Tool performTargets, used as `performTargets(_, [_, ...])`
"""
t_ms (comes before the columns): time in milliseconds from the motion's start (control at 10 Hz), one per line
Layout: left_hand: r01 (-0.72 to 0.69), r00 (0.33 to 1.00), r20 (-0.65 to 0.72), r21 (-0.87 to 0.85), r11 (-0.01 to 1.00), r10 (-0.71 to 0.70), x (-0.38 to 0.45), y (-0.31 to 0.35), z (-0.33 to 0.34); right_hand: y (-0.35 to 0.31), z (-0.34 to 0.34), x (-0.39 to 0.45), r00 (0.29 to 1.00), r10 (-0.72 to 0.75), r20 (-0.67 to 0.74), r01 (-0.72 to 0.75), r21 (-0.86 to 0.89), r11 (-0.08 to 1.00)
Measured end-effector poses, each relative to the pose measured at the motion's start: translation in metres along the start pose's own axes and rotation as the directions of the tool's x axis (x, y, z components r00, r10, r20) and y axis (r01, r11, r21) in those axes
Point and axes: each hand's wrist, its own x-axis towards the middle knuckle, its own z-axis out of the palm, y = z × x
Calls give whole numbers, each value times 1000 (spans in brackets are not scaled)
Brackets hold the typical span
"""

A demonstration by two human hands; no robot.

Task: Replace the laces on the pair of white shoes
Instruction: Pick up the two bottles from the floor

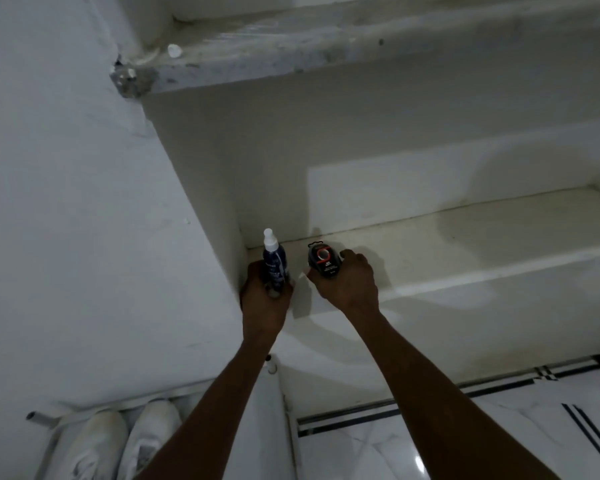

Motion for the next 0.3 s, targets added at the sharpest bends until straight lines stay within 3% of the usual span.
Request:
performTargets(100, [15,1000,6,-35,999,-15,-10,3,-4,-5,-16,-7,1000,11,-20,-11,-25,1000])
performTargets(200, [25,1000,-15,-20,999,-26,-25,16,-17,-14,-38,-20,995,-71,-76,66,-62,996])
performTargets(300, [-17,998,-62,-43,999,14,-44,36,-33,-30,-60,-40,978,-179,-108,182,16,983])
